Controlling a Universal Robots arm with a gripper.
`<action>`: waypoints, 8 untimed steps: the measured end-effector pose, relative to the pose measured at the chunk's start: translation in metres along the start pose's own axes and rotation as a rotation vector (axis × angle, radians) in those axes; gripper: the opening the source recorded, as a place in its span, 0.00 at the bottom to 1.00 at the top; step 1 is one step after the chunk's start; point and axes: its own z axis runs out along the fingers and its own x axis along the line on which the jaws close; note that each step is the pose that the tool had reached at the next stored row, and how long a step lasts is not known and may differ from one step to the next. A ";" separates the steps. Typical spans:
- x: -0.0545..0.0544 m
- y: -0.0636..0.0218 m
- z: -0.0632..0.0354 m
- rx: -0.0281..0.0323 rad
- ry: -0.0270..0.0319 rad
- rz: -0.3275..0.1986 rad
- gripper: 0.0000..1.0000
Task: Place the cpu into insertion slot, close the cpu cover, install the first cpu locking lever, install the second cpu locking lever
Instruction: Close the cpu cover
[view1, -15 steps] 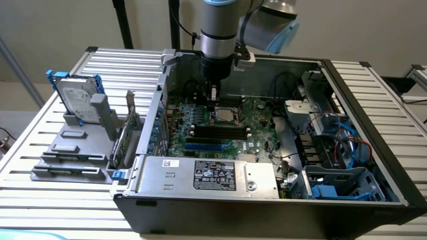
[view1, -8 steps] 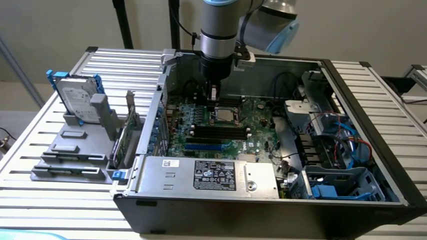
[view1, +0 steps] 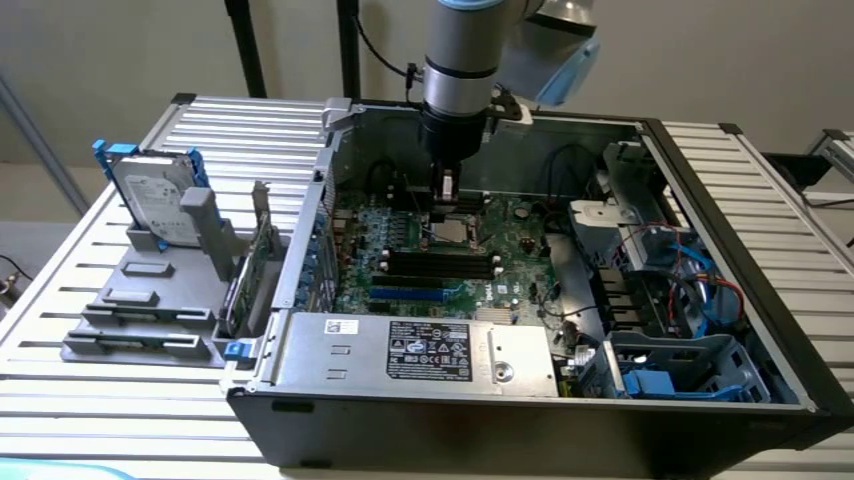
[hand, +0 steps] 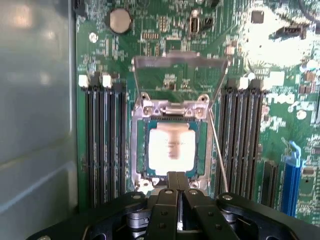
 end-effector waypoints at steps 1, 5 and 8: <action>0.000 0.0038 -0.0020 0.0022 0.0001 0.000 0.11; -0.002 0.0188 -0.0116 0.0107 0.0001 0.000 0.11; -0.002 0.0307 -0.0195 0.0175 0.0001 0.000 0.11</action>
